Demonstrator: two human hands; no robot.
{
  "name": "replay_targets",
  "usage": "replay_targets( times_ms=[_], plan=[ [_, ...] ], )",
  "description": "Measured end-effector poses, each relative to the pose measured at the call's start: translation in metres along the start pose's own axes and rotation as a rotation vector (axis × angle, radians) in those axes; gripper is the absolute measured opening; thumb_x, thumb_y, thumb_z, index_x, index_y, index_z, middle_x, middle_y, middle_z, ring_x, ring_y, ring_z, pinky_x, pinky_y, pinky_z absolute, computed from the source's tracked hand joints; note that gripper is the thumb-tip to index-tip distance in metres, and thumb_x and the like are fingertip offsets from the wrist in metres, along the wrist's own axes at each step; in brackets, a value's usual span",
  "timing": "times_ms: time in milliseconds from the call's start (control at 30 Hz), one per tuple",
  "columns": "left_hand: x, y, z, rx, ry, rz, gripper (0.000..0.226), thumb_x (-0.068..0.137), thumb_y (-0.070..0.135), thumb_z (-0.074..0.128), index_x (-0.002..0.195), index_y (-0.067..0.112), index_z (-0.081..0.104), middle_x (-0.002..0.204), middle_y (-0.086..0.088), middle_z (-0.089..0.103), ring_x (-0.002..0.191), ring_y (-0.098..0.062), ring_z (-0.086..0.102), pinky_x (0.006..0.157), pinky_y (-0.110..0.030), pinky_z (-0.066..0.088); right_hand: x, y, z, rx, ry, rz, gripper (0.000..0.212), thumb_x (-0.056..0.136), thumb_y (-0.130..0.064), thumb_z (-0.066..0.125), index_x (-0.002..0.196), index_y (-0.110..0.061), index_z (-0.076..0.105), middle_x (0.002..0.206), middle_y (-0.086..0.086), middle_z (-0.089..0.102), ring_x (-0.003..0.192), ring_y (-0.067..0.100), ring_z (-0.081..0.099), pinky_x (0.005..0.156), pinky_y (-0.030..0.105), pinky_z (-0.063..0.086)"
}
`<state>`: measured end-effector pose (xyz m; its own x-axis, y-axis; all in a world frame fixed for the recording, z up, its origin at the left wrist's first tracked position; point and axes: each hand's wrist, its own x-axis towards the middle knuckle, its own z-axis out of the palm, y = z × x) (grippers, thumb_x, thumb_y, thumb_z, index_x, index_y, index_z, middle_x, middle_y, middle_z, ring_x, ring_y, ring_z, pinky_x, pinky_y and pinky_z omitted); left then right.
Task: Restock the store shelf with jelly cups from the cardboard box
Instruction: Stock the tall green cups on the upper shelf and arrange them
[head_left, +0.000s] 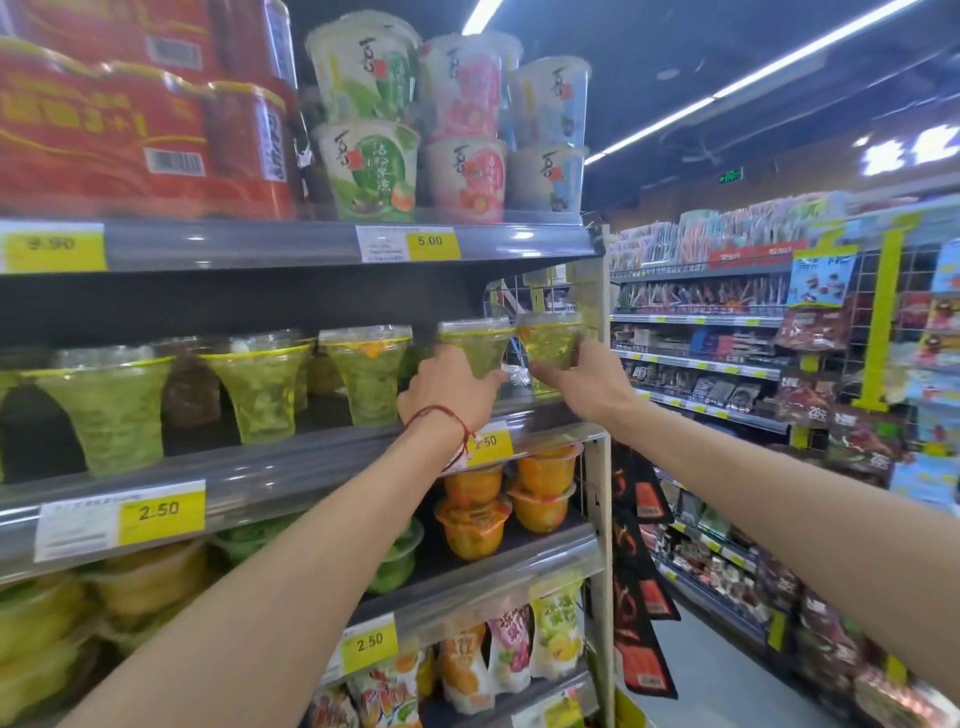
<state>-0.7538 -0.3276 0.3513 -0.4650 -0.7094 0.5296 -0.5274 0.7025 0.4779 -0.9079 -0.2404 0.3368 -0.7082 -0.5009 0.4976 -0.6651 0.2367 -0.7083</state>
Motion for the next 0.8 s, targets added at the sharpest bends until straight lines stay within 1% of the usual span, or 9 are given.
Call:
replay_targets(
  times_ms=[67,167,200,333,400,567,667,733,800],
  plan=[
    [-0.002,0.000,0.000,0.013,0.020,-0.006,0.060,0.090,0.060,0.055,0.121,0.008,0.051,0.116,-0.011,0.063,0.106,-0.033,0.062,0.077,-0.037,0.040,-0.005,-0.005,0.001,-0.035,0.016,0.003,0.052,0.083,-0.061,0.069,0.111,-0.018,0.059,0.101,0.000,0.069,0.096,0.027,0.065,0.094,0.051,0.050],
    [-0.001,0.000,0.000,0.022,0.035,-0.029,0.056,0.093,0.055,0.054,0.122,0.007,0.051,0.119,-0.012,0.063,0.109,-0.033,0.061,0.075,-0.036,0.036,-0.009,-0.011,0.004,-0.092,0.024,0.009,0.051,0.089,-0.056,0.068,0.114,-0.014,0.056,0.102,0.002,0.066,0.096,0.026,0.063,0.081,0.039,0.048],
    [0.001,0.000,0.000,0.024,0.029,-0.041,0.056,0.093,0.055,0.054,0.122,0.007,0.051,0.120,-0.012,0.063,0.110,-0.033,0.061,0.076,-0.036,0.035,-0.010,-0.012,0.006,-0.093,0.030,0.004,0.051,0.089,-0.055,0.069,0.114,-0.013,0.056,0.102,0.003,0.066,0.096,0.026,0.062,0.080,0.038,0.048],
    [0.006,-0.001,0.002,0.036,0.023,-0.081,0.055,0.095,0.051,0.053,0.126,0.005,0.050,0.119,-0.012,0.064,0.109,-0.033,0.062,0.075,-0.037,0.037,-0.009,-0.016,0.013,-0.104,0.038,0.004,0.062,0.086,-0.061,0.069,0.121,-0.011,0.056,0.110,0.004,0.065,0.103,0.028,0.062,0.090,0.046,0.053],
    [0.009,-0.002,0.004,0.032,0.024,-0.099,0.057,0.095,0.049,0.053,0.129,0.004,0.047,0.119,-0.012,0.064,0.109,-0.033,0.062,0.076,-0.037,0.038,-0.009,-0.018,0.014,-0.114,0.033,0.011,0.063,0.086,-0.063,0.067,0.122,-0.013,0.056,0.113,0.004,0.066,0.104,0.028,0.062,0.091,0.046,0.052],
    [0.014,-0.003,0.002,-0.003,0.000,-0.138,0.067,0.093,0.050,0.056,0.136,0.002,0.040,0.122,-0.011,0.062,0.112,-0.033,0.060,0.076,-0.038,0.035,-0.012,-0.022,0.010,-0.110,-0.021,0.016,0.057,0.090,-0.057,0.065,0.123,-0.012,0.055,0.111,0.004,0.065,0.102,0.027,0.062,0.085,0.040,0.051],
    [0.011,-0.003,-0.002,-0.017,-0.028,-0.141,0.065,0.093,0.050,0.057,0.133,0.002,0.042,0.122,-0.012,0.062,0.112,-0.034,0.060,0.078,-0.040,0.037,-0.020,-0.023,0.009,-0.182,-0.050,0.009,0.051,0.096,-0.054,0.058,0.122,-0.011,0.053,0.102,0.004,0.063,0.097,0.029,0.062,0.078,0.040,0.049],
    [0.008,-0.002,-0.006,0.003,-0.055,-0.128,0.057,0.095,0.047,0.055,0.130,0.003,0.045,0.122,-0.012,0.061,0.112,-0.034,0.059,0.082,-0.040,0.041,-0.027,-0.024,0.010,-0.203,-0.040,0.019,0.052,0.097,-0.056,0.053,0.126,-0.013,0.051,0.100,0.003,0.062,0.099,0.031,0.063,0.082,0.042,0.050],
    [0.004,0.000,-0.012,0.032,-0.098,-0.102,0.048,0.097,0.042,0.051,0.126,0.005,0.051,0.123,-0.012,0.060,0.112,-0.034,0.058,0.086,-0.041,0.043,-0.035,-0.026,0.009,-0.214,-0.024,0.034,0.048,0.097,-0.057,0.051,0.123,-0.016,0.050,0.099,0.003,0.058,0.106,0.035,0.061,0.095,0.049,0.049]
  ],
)
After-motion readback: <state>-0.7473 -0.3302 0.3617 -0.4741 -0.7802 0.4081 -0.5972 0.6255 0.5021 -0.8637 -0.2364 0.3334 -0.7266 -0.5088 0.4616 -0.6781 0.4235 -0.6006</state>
